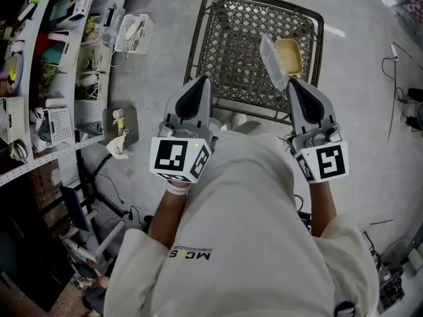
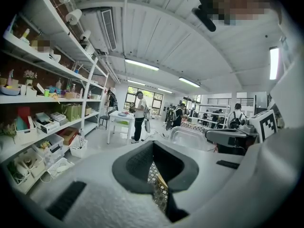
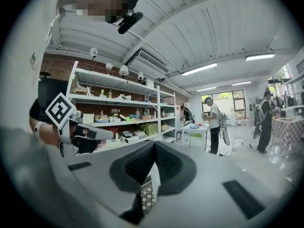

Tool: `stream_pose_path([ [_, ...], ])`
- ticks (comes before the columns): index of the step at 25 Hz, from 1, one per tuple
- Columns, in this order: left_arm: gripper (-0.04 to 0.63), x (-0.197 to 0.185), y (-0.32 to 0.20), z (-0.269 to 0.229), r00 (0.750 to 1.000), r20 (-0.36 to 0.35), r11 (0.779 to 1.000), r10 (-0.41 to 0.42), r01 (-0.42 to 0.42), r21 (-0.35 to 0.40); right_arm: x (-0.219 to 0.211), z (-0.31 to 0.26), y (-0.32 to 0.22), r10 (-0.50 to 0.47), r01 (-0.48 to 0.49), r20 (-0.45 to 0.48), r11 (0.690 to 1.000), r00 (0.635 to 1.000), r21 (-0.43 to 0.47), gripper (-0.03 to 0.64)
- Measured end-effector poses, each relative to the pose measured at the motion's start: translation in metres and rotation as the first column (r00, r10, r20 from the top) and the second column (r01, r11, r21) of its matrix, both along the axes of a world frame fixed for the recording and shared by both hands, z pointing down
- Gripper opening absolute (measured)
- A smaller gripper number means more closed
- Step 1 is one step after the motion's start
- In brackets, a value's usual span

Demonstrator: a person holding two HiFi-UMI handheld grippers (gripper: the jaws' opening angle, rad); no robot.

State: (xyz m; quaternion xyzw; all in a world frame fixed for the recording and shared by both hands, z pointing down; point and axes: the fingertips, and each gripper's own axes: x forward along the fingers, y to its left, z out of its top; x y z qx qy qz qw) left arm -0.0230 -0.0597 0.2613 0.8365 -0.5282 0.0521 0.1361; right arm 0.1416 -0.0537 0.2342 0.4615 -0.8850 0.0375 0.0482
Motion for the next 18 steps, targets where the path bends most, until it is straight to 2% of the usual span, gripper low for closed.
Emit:
stream_pose_path([
  [13,0.021,-0.0017,0.0091,0.0066,1.0,-0.001,1.0,0.001,-0.001,-0.024,-0.0093,-0.0006,0.0075,-0.012,0.012,0.023,1.0,1.0,-0.008,0.015],
  [18,0.021,0.0022,0.0082,0.0082,1.0,-0.005,1.0,0.007,-0.007,-0.025,-0.0044,0.006,0.0072,-0.01,0.01,0.003,1.0,1.0,-0.011,0.015],
])
